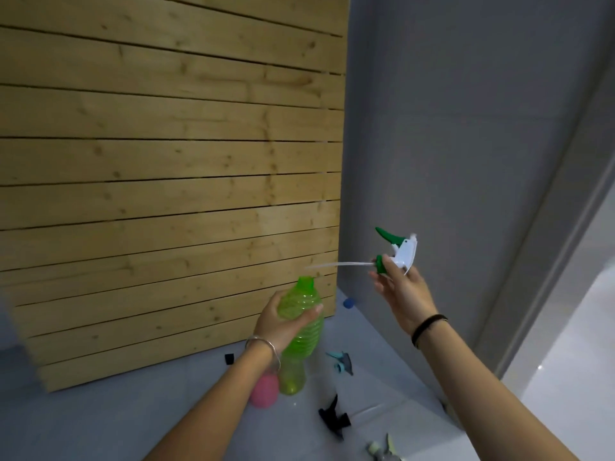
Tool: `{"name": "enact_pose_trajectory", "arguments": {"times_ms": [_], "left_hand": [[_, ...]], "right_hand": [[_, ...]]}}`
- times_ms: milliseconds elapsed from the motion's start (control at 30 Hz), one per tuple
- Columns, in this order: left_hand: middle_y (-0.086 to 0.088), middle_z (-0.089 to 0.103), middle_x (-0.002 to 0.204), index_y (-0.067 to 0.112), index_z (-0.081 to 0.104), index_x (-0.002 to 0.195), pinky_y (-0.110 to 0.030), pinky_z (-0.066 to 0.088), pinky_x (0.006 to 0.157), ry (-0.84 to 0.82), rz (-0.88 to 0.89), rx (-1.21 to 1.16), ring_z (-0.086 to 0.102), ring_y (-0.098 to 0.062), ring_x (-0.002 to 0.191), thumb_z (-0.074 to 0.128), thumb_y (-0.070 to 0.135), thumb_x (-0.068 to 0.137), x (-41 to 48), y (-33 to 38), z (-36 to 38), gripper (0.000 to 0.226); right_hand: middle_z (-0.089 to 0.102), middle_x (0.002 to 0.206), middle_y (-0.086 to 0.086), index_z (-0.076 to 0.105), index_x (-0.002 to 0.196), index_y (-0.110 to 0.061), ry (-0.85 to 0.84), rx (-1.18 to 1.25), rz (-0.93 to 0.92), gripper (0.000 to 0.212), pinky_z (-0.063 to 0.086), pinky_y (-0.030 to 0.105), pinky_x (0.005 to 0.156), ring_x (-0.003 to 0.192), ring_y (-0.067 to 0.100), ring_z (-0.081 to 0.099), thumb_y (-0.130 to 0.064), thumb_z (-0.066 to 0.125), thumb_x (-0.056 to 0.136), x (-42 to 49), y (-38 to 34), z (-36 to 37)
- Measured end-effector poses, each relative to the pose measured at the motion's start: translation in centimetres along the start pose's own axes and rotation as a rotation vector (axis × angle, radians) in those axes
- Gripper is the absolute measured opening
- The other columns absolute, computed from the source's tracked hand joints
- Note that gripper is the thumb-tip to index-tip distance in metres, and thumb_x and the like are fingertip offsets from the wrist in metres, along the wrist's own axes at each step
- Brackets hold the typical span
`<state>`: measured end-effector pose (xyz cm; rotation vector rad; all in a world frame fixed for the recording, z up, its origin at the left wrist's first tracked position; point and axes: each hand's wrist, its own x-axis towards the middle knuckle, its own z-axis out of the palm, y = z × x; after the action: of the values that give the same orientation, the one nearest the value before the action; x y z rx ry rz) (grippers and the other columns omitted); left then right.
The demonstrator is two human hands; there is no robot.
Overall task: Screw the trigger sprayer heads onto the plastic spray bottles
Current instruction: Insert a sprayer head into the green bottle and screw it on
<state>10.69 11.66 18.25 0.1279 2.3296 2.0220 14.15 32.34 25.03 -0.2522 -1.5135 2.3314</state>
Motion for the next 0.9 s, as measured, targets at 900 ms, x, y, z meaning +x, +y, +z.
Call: {"name": "enact_pose_trajectory", "arguments": {"times_ms": [900], "left_hand": [[0.016, 0.072, 0.096, 0.039, 0.063, 0.097, -0.03, 0.054, 0.086, -0.22, 0.041, 0.186, 0.067, -0.004, 0.092, 0.08, 0.061, 0.042, -0.8, 0.0, 0.4, 0.062]], "right_hand": [[0.073, 0.106, 0.013, 0.068, 0.103, -0.007, -0.483, -0.679, -0.057, 0.026, 0.052, 0.024, 0.088, 0.101, 0.022, 0.068, -0.02, 0.072, 0.081, -1.5, 2.0, 1.5]]}}
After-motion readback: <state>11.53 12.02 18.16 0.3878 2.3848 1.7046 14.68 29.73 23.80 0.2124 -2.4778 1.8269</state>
